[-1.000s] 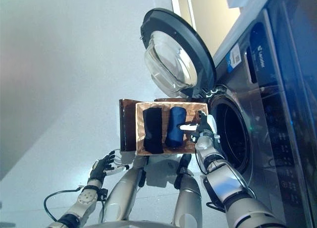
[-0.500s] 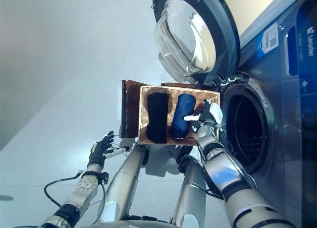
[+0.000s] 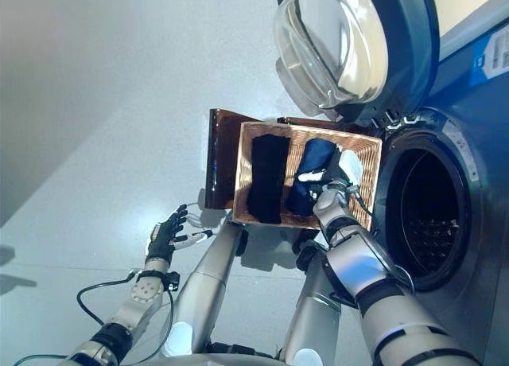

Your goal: Pick up the clothes and place them into the washing machine

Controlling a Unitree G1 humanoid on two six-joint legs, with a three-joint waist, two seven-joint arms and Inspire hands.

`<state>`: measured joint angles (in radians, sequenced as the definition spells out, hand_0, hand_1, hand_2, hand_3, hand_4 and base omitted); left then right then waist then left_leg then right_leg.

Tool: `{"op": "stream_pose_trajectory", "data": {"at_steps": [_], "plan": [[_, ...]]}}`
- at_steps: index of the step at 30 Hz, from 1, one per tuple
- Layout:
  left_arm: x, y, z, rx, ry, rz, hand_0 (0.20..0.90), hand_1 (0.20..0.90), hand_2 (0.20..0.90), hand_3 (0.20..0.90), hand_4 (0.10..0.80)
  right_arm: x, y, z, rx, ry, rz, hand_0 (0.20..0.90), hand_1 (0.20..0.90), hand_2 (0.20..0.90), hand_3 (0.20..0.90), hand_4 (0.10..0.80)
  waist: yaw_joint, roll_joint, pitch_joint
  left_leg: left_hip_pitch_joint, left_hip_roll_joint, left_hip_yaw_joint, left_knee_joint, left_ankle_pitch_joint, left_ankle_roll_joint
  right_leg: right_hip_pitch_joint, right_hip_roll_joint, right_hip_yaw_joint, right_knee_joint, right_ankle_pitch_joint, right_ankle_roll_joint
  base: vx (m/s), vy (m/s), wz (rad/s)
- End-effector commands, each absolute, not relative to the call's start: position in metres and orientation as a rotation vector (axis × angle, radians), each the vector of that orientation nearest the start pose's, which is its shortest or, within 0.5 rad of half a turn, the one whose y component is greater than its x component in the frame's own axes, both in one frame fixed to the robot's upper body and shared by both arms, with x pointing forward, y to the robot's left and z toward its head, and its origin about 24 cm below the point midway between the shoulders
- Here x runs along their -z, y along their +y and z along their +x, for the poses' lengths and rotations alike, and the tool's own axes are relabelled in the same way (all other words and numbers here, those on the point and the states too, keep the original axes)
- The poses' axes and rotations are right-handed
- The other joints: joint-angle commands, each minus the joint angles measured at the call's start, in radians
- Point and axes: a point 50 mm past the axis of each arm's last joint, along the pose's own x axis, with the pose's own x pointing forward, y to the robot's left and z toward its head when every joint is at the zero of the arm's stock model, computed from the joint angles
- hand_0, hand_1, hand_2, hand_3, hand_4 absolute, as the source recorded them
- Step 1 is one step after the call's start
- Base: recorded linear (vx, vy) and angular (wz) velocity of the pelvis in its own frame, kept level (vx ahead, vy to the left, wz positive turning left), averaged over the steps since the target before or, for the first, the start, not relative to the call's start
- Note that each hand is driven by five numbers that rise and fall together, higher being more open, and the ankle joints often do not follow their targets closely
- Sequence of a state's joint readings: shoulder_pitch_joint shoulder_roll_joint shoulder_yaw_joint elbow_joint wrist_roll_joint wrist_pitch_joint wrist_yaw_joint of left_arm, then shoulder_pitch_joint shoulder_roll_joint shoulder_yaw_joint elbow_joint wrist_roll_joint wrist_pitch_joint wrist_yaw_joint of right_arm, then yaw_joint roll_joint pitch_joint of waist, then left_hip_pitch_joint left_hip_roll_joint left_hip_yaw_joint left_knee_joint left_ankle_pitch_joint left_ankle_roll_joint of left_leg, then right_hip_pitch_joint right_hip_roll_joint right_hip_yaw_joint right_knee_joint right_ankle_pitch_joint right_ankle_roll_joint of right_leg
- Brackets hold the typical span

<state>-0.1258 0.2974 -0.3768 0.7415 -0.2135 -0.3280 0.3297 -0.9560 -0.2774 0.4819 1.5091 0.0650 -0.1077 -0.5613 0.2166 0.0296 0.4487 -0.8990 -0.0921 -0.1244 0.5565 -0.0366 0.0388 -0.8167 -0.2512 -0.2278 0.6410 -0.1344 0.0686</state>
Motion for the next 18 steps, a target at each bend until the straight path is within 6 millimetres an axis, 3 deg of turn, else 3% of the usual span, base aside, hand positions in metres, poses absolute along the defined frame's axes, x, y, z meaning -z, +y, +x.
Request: {"op": "stream_pose_trajectory", "data": {"at_steps": [1, 8, 9, 10, 11, 13, 15, 18], "plan": [[0.047, 0.181, 0.242, -0.113, 0.205, 0.235, 0.9, 0.9, 0.9, 0.9, 0.8, -0.088, -0.248, 0.381, 0.553, 0.176, -0.836, 0.9, 0.9, 0.9, 0.9, 0.8, 0.039, 0.051, 0.021, -0.009, -0.024, 0.041, 0.034, -0.071, -0.029, 0.024, 0.02, 0.003, -0.012, -0.012, -0.042, -0.015, 0.002, 0.08], [0.036, 0.175, 0.25, -0.106, 0.147, 0.23, 0.9, 0.9, 0.9, 0.9, 0.8, -0.108, -0.262, 0.383, 0.637, 0.17, -0.889, 0.9, 0.9, 0.9, 0.9, 0.8, 0.062, 0.085, 0.055, -0.055, -0.041, 0.036, 0.002, -0.042, -0.035, -0.02, 0.001, -0.008, -0.005, -0.01, -0.037, -0.024, 0.002, 0.1], [0.034, 0.173, 0.251, -0.101, 0.137, 0.227, 0.9, 0.9, 0.9, 0.9, 0.8, -0.112, -0.267, 0.383, 0.656, 0.168, -0.903, 0.864, 0.864, 0.864, 0.864, 0.775, 0.064, 0.092, 0.059, -0.065, -0.044, 0.034, 0.003, -0.04, -0.035, -0.029, -0.003, -0.009, 0.003, -0.012, -0.037, -0.026, 0.01, 0.08], [0.032, 0.172, 0.252, -0.097, 0.126, 0.226, 0.9, 0.9, 0.9, 0.9, 0.8, -0.116, -0.271, 0.382, 0.679, 0.17, -0.913, 0.73, 0.73, 0.73, 0.73, 0.678, 0.066, 0.099, 0.064, -0.072, -0.047, 0.032, 0.002, -0.038, -0.036, -0.038, -0.008, -0.009, 0.009, -0.015, -0.037, -0.027, 0.029, 0.09], [0.029, 0.169, 0.253, -0.088, 0.111, 0.223, 0.9, 0.9, 0.9, 0.9, 0.8, -0.118, -0.277, 0.381, 0.7, 0.176, -0.925, 0.543, 0.543, 0.543, 0.543, 0.545, 0.068, 0.109, 0.068, -0.082, -0.051, 0.032, 0.002, -0.037, -0.036, -0.049, -0.012, -0.009, 0.017, -0.017, -0.037, -0.034, 0.035, 0.14], [0.027, 0.165, 0.253, -0.075, 0.096, 0.226, 0.9, 0.9, 0.9, 0.9, 0.8, -0.124, -0.288, 0.378, 0.738, 0.186, -0.965, 0.428, 0.428, 0.428, 0.428, 0.463, 0.07, 0.125, 0.07, -0.101, -0.055, 0.033, 0.002, -0.033, -0.037, -0.069, -0.021, -0.008, 0.031, -0.021, -0.038, -0.027, 0.049, 0.18], [0.026, 0.164, 0.252, -0.071, 0.093, 0.222, 0.9, 0.9, 0.9, 0.9, 0.8, -0.127, -0.295, 0.376, 0.757, 0.189, -0.985, 0.227, 0.227, 0.227, 0.227, 0.32, 0.071, 0.136, 0.071, -0.119, -0.059, 0.033, 0.002, -0.028, -0.037, -0.087, -0.028, -0.006, 0.039, -0.023, -0.038, -0.013, 0.045, 0.18], [0.026, 0.163, 0.25, -0.07, 0.09, 0.224, 0.9, 0.9, 0.9, 0.9, 0.8, -0.132, -0.299, 0.375, 0.774, 0.185, -1.013, 0.2, 0.2, 0.2, 0.2, 0.3, 0.069, 0.149, 0.071, -0.131, -0.062, 0.033, -0.007, -0.019, -0.037, -0.111, -0.034, -0.001, 0.05, -0.021, -0.038, 0.003, 0.034, 0.11]]}}
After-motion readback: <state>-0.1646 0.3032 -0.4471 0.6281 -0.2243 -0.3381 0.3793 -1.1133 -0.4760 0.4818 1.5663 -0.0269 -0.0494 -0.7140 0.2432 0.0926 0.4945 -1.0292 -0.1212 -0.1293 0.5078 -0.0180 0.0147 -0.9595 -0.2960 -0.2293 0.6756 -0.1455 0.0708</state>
